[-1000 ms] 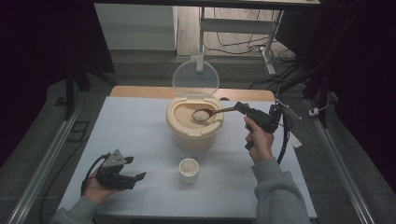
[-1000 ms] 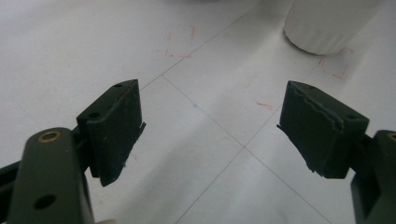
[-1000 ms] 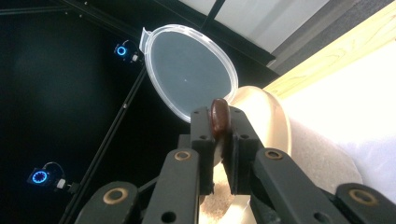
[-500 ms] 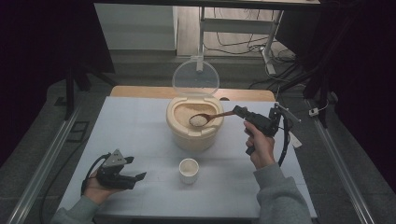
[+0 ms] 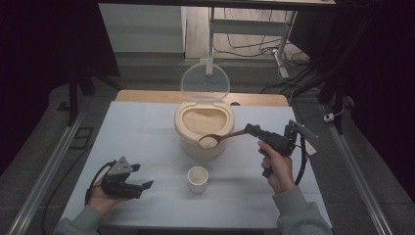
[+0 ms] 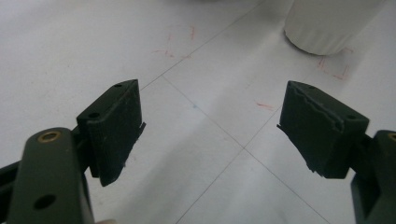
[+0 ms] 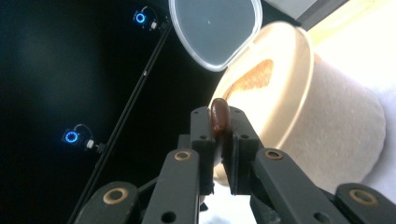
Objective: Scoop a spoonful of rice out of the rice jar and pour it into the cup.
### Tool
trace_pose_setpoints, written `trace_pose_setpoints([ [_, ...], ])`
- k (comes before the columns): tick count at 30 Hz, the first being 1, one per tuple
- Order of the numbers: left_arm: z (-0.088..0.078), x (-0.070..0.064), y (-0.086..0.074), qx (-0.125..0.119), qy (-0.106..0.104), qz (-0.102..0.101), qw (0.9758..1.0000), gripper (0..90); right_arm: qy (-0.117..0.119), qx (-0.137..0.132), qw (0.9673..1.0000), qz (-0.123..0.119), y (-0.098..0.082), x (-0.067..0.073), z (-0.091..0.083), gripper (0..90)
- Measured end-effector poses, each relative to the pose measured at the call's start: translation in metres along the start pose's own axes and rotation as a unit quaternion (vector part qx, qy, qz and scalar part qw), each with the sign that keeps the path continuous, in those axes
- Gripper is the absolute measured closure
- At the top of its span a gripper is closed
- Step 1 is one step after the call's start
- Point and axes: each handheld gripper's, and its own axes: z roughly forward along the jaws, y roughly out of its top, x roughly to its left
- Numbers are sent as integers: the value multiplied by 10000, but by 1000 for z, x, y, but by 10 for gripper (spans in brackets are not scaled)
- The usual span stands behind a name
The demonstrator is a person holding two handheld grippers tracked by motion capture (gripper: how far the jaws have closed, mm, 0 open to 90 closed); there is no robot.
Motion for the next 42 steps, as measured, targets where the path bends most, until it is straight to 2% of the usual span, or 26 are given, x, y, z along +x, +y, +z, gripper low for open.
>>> trace_pose_setpoints([
  [8, 1, 0, 0, 31, 1, 15, 10000, 209, -37, 288, 9996, -54, -15, -4, -4, 827],
  [22, 2, 0, -1, 69, -13, 34, 10000, 209, -377, 675, 9966, -289, -30, -15, 3, 827],
  [31, 3, 0, -1, 87, -25, 45, 9999, 209, -590, 800, 9928, -670, -33, -11, 11, 827],
  [42, 3, 0, -1, 106, -27, 57, 9999, 209, -759, 857, 9863, -1185, -35, 0, 16, 827],
])
